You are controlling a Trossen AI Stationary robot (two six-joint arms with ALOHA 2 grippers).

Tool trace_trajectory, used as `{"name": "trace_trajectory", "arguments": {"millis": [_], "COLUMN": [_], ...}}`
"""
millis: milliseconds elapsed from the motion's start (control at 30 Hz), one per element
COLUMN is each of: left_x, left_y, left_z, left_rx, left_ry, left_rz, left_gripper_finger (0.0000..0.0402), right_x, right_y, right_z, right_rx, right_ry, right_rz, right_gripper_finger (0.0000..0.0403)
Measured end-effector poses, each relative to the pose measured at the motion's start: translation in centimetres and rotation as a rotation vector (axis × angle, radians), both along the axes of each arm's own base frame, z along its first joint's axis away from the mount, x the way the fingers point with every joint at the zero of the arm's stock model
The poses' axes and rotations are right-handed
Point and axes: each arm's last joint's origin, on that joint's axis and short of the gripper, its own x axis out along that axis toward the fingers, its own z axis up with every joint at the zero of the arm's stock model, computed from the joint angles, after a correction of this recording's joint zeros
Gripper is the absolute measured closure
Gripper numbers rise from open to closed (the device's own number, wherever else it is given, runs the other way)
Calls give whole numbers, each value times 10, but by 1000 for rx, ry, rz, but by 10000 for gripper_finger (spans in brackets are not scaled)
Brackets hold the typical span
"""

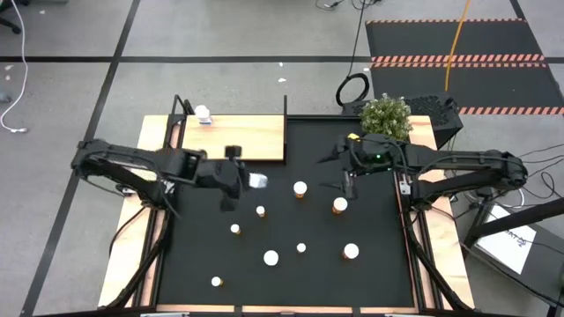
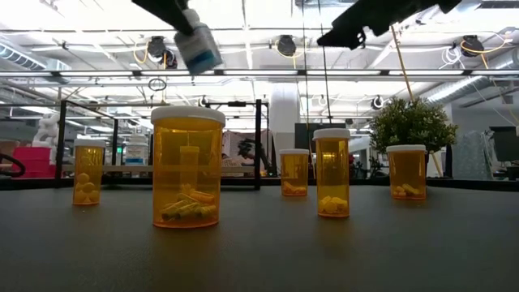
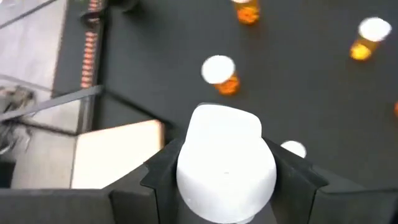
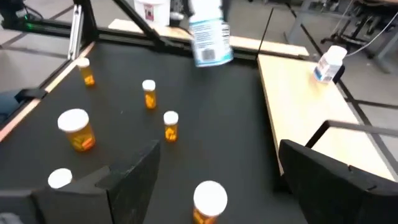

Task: Pick and place medicine bottles onto shelf by color
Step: Put the white pill bottle on the shelf aligned with the other white pill bottle on the shelf

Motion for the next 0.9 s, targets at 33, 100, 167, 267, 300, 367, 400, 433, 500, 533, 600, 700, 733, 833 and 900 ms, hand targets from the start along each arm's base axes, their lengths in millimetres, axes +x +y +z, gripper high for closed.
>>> {"name": "trace_trajectory", "arguments": {"millis": [33,100,167,267,300,367,400,433,500,533,600,700,733,833,900], "left_x": [-9,-22,-36,-54,-60,-69,-72,-75,-80,-82,-87,-90,-92,-98,-103], "left_y": [5,16,27,45,51,62,68,74,84,90,103,124,131,149,160], "left_z": [3,6,11,15,15,16,17,17,16,16,15,11,9,4,1], "left_rx": [0,0,2,-1,-5,-6,-3,2,9,10,15,6,-2,-38,-56], "left_ry": [18,56,75,110,128,153,158,174,200,204,227,264,278,303,309], "left_rz": [18,61,105,190,214,262,280,293,311,321,334,374,386,420,442], "left_gripper_finger": [213,213,213,213,213,213,213,213,213,213,213,213,213,213,213], "right_x": [-1,-4,-5,-6,-5,-4,-4,-4,-3,-3,-3,-3,-3,-3,-3], "right_y": [0,1,1,1,1,0,0,0,0,0,0,0,0,0,0], "right_z": [1,3,4,4,3,3,3,2,1,1,1,1,1,1,1], "right_rx": [-1,-7,-20,-37,-43,-55,-63,-68,-78,-81,-86,-86,-86,-87,-88], "right_ry": [-7,-8,-15,-12,-10,-15,-7,-2,-4,-1,-4,-4,-4,-4,-4], "right_rz": [0,4,9,15,18,21,26,28,32,34,35,36,36,36,36], "right_gripper_finger": [83,83,83,83,83,83,83,83,83,83,83,83,83,83,83]}}
